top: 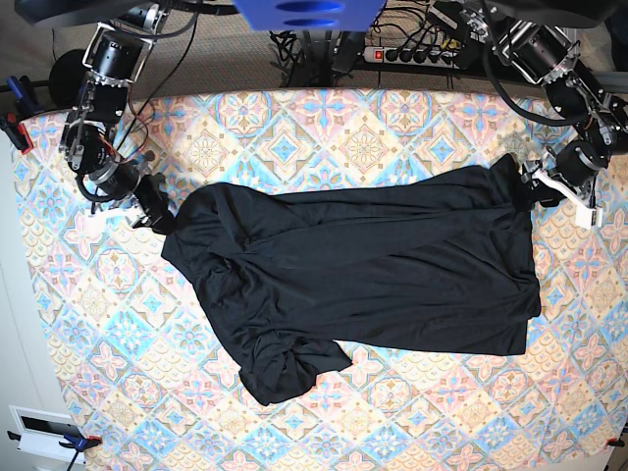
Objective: Layout the t-shirt on the table in an organized manner, then fold the t-shirt properly
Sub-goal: 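Hold the shirt shoulders with both grippers and pull them apart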
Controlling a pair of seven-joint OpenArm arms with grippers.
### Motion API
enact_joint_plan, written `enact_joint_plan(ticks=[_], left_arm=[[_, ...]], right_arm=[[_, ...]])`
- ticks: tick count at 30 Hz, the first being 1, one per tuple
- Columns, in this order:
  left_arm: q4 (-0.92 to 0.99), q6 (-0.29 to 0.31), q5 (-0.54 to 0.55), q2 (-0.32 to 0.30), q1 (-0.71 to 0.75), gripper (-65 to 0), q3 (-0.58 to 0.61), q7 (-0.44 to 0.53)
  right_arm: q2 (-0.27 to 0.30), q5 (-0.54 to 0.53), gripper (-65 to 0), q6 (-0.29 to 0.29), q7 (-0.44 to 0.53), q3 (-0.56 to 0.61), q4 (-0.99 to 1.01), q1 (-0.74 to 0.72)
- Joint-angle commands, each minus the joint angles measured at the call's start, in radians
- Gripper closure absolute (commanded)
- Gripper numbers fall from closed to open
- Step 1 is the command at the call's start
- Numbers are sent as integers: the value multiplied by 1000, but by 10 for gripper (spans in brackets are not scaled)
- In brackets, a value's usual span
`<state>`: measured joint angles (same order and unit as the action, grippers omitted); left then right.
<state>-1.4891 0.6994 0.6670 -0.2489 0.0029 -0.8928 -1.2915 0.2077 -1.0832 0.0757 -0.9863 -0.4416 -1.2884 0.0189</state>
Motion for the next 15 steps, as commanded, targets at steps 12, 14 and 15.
enact_joint_plan(ticks=[12, 14, 15], left_arm=[[-21, -1, 26, -19, 22, -392, -2, 20], [-21, -1, 27, -19, 27, -392, -2, 20], [-21, -1, 27, -19, 29, -392, -2, 19]], right_arm=[[-72, 15, -294, -3, -24, 51, 82, -69], [-72, 15, -254, -3, -23, 99, 100, -69], [-72, 15, -202, -1, -23, 117, 105, -69]])
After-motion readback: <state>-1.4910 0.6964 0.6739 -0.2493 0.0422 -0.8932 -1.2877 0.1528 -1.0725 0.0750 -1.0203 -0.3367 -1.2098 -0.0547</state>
